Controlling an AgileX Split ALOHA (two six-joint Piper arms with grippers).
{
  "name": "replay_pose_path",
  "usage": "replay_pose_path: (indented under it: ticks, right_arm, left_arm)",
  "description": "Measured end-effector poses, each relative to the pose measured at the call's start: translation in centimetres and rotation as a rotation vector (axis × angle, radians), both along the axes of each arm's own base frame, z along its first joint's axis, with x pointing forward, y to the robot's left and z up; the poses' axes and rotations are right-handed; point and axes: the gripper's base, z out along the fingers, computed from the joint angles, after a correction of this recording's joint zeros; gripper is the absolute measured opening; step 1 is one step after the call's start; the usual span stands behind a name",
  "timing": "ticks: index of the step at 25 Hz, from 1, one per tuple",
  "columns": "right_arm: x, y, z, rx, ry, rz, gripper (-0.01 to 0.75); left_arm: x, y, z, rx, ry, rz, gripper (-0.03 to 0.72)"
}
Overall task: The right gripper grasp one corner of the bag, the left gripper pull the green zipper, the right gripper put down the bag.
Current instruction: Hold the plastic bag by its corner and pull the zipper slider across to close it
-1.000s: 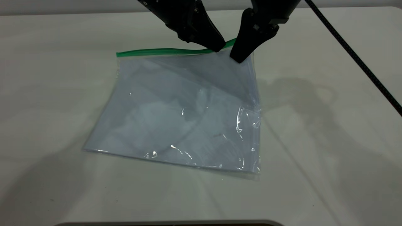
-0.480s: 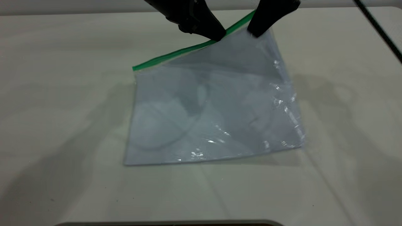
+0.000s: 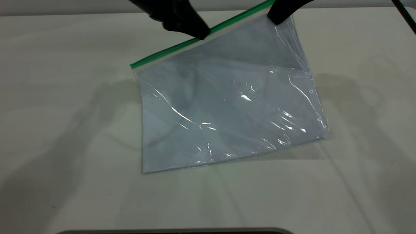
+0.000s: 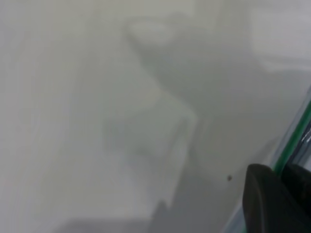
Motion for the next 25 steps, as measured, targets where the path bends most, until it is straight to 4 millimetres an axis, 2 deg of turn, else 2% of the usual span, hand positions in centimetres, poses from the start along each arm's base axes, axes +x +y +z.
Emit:
replay_pose_path:
  ticks: [9, 18, 25]
  right_arm:
    - [0.1, 0.0, 0.3, 0.004, -0.022, -0.01, 0.033]
    - [0.6, -0.9, 0.4, 0.017, -0.033, -0.049, 0.033]
    - [0.7, -1.2, 0.4, 0.021, -0.038, -0.052, 0.033]
  left_arm:
    - [1.1, 3.9, -1.8, 0.046, 0.042, 0.064, 0.073]
    - [1.9, 8.1, -2.3, 0.126, 0.083, 0.143, 0.076]
    - [2.0, 9.9, -2.7, 0.191, 0.102, 0.165, 0.078]
